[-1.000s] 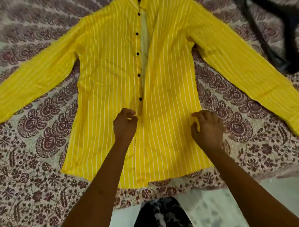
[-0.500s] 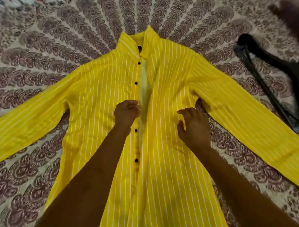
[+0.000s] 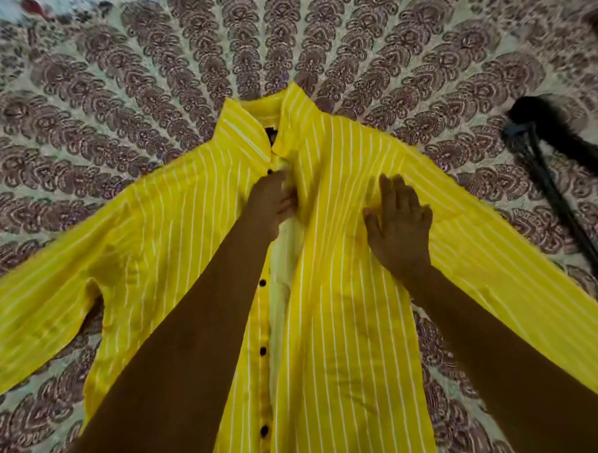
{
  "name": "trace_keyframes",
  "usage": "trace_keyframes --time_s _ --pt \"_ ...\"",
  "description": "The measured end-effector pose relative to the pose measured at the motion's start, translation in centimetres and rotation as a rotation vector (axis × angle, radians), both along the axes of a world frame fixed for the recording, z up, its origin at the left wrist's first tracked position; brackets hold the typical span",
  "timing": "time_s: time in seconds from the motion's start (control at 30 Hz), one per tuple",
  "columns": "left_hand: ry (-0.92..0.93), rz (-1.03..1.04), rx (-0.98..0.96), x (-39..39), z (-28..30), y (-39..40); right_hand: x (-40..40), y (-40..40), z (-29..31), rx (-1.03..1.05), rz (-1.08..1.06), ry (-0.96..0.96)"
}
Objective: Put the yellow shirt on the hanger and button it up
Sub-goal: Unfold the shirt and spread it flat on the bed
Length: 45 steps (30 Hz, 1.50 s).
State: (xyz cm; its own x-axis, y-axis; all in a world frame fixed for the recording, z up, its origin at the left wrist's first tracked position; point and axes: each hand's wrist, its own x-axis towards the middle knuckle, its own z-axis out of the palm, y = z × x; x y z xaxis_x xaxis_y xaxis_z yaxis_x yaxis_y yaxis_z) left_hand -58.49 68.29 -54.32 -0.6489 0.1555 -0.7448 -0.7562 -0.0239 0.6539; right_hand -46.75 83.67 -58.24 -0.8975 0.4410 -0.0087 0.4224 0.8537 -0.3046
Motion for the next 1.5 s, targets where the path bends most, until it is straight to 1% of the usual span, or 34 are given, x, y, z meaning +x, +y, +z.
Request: trace_keyframes --time_s 0.1,0.2,0.27,0.37,0.4,0.43,0.53,0.57,0.6,0.63,0.67,0.7,0.73,0.87,0.9,0.97,1.1,1.2,1.27,1.33,1.37,1.43,1.5 --pt "-0.061 0.020 0.015 -2.6 -0.7 2.2 -2.3 0.6 -1.5 -0.064 -0.060 -0.156" --pt "-0.121 0.050 0.086 -4.6 -1.1 3.8 -3.0 0.4 -2.6 -0.012 -0.081 -0.145" --pt "-0.086 0.105 0.100 -5.8 -1.2 4.2 -3.0 0.3 -3.1 0.002 -0.090 -0.142" --pt "0.115 0.240 0.042 -8.0 -0.7 3.2 -3.1 0.4 -3.1 0.012 -0.098 -0.138" --pt "0.203 0.224 0.025 -8.6 -0.4 2.4 -3.1 0.5 -3.0 0.014 -0.094 -0.136" --pt "0.313 0.181 -0.033 -9.1 -0.1 1.6 -3.1 0.5 -3.1 0.017 -0.085 -0.135" --pt "0.696 -0.010 -0.400 -10.1 0.0 -0.3 -2.9 0.8 -3.1 0.040 -0.030 -0.128" --pt "0.790 -0.067 -0.476 -10.3 0.2 -0.6 -2.9 1.0 -3.0 0.042 -0.010 -0.130" --pt "0.845 -0.119 -0.548 -10.7 0.0 -0.6 -2.9 1.3 -2.9 0.035 0.006 -0.133" --pt "0.863 -0.185 -0.612 -10.9 -0.1 -0.7 -2.8 1.6 -2.7 0.022 0.025 -0.137" --pt "0.838 -0.252 -0.669 -10.8 -0.2 -0.7 -2.6 1.9 -2.5 0.011 0.044 -0.141" --pt "0.781 -0.306 -0.705 -10.6 -0.6 -0.9 -2.4 2.2 -2.3 0.006 0.069 -0.143" --pt "0.713 -0.338 -0.695 -9.8 -0.8 -1.0 -2.1 2.7 -2.2 0.003 0.093 -0.143" --pt "0.387 -0.302 -0.423 -4.9 -0.8 -2.8 -0.1 3.5 -1.4 -0.002 0.158 -0.123" --pt "0.338 -0.326 -0.387 -3.5 -0.6 -3.4 0.7 3.2 -1.3 -0.005 0.155 -0.122" --pt "0.316 -0.394 -0.427 -1.1 -0.6 -4.5 2.7 1.9 -0.9 -0.002 0.139 -0.104" --pt "0.399 -0.401 -0.561 0.6 -2.0 -5.4 6.8 -2.4 -0.5 -0.001 0.180 -0.046" --pt "0.489 -0.426 -0.663 0.1 -1.6 -4.2 8.5 -5.0 -0.6 -0.016 0.220 -0.060" --pt "0.522 -0.398 -0.744 -0.9 -1.3 -3.2 8.6 -5.8 -0.4 -0.041 0.212 -0.057" --pt "0.580 -0.342 -0.846 -2.2 -1.3 -2.8 7.6 -5.9 0.3 -0.082 0.183 -0.019" --pt "0.621 -0.346 -0.899 -2.8 -1.4 -3.0 6.6 -5.7 0.7 -0.100 0.180 0.008" --pt "0.761 -0.434 -0.987 -3.8 -1.4 -3.8 4.2 -5.2 1.3 -0.109 0.224 0.058" --pt "0.960 -0.597 -0.989 -5.1 -1.3 -4.6 0.8 -4.6 1.9 -0.103 0.305 0.102"
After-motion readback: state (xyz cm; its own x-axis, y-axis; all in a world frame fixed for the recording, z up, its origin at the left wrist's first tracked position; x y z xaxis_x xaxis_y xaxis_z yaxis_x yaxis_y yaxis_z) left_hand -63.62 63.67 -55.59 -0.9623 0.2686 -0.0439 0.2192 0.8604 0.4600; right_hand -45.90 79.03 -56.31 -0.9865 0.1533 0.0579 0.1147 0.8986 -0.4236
